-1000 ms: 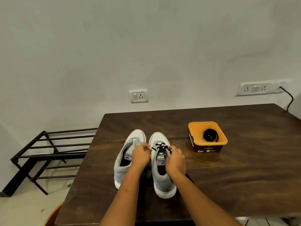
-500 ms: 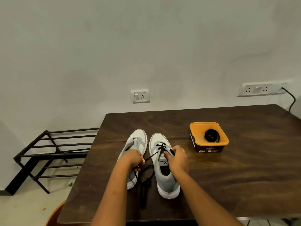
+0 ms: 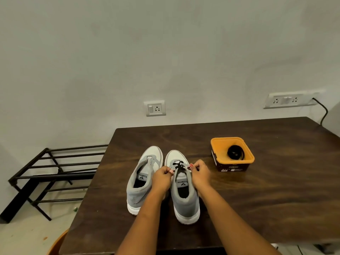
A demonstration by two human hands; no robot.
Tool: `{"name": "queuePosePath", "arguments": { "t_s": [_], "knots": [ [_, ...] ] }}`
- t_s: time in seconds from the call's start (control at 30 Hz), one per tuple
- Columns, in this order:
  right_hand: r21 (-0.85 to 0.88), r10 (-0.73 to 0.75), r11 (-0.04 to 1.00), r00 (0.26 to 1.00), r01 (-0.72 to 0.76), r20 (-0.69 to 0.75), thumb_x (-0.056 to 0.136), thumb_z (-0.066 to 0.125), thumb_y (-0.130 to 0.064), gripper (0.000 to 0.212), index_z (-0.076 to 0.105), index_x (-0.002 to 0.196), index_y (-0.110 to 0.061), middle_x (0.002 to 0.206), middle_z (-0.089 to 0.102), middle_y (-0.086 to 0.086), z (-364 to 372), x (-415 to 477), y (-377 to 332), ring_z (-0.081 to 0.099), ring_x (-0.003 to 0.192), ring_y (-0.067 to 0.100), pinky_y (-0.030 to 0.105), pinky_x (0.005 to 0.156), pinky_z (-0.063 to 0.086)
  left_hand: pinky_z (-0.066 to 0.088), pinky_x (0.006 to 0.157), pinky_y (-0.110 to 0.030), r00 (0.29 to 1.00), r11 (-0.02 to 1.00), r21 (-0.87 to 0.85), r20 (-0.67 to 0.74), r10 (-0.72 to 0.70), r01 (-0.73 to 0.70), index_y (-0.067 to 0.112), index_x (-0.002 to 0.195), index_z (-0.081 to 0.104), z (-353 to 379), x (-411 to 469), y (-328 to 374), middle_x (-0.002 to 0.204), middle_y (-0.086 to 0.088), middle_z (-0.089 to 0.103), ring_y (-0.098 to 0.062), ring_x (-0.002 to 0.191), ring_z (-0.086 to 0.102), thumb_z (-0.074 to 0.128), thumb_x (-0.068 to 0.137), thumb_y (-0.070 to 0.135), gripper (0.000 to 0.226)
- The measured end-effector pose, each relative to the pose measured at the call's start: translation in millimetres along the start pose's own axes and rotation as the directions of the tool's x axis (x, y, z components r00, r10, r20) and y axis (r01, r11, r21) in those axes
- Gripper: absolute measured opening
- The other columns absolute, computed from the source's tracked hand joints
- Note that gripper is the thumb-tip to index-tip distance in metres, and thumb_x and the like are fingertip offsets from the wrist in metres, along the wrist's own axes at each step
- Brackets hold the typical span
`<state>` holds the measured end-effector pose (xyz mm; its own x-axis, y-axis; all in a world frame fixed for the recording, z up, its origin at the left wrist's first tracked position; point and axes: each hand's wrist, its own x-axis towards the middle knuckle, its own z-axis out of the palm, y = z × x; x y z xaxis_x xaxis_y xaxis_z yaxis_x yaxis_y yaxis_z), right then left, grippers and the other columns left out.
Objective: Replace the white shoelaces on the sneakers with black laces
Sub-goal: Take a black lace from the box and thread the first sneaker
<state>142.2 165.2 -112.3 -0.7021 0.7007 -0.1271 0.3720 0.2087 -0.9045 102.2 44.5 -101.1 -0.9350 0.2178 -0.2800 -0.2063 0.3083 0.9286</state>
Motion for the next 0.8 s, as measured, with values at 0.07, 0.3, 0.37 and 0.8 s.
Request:
{"name": "queuePosePath", "arguments": {
  "t_s": [0.07, 0.3, 0.37, 0.8],
  "knots": [
    [0.064, 0.062, 0.996, 0.998, -0.060, -0.029, 0.097, 0.050, -0.016, 0.028, 0.042, 0.070, -0.015, 0.069, 0.050, 0.002, -0.4, 3.3, 0.6, 0.048, 0.067, 0.019, 0.033, 0.061, 0.038, 0.043, 0.047, -0.025, 0.997, 0.991, -0.113, -0.023, -0.075, 0.072, 0.012, 0.070, 0.052, 2.7, 1.3, 0.0, 0.059, -0.004, 0.043, -0.015, 0.054, 0.039, 0.042, 0.095, 0.004, 0.028],
    [0.183, 0.174, 0.970, 0.983, -0.161, -0.061, 0.095, 0.055, -0.021, 0.024, 0.049, 0.073, -0.013, 0.078, 0.062, 0.007, 0.1, 14.8, 3.9, 0.065, 0.080, 0.029, 0.045, 0.074, 0.056, 0.046, 0.048, -0.026, 0.988, 0.952, -0.270, -0.016, -0.155, 0.145, 0.010, 0.073, 0.051, 3.4, 2.9, 0.8, 0.060, -0.007, 0.045, -0.016, 0.052, 0.042, 0.041, 0.095, 0.002, 0.025],
    [0.195, 0.128, 0.973, 0.992, -0.123, -0.012, 0.095, 0.056, -0.019, 0.021, 0.052, 0.077, -0.009, 0.083, 0.066, 0.008, -5.7, 13.1, 3.0, 0.065, 0.072, 0.023, 0.036, 0.066, 0.056, 0.046, 0.050, -0.027, 0.992, 0.971, -0.205, 0.010, -0.125, 0.124, 0.010, 0.073, 0.051, -0.9, 2.9, 2.0, 0.061, -0.007, 0.047, -0.017, 0.053, 0.043, 0.042, 0.096, 0.004, 0.025],
    [-0.188, -0.028, 0.969, 0.830, 0.159, 0.557, 0.096, 0.055, -0.030, 0.039, 0.060, 0.062, -0.010, 0.045, 0.043, -0.005, -59.0, -1.5, -90.2, 0.027, 0.032, 0.004, 0.017, 0.036, 0.022, 0.044, 0.054, -0.017, 0.891, 0.756, 0.514, 0.408, 0.199, -0.404, 0.023, 0.100, 0.064, -16.2, -2.9, 83.4, 0.075, 0.004, 0.058, -0.013, 0.062, 0.055, 0.063, 0.085, 0.013, 0.018]
  ]
}}
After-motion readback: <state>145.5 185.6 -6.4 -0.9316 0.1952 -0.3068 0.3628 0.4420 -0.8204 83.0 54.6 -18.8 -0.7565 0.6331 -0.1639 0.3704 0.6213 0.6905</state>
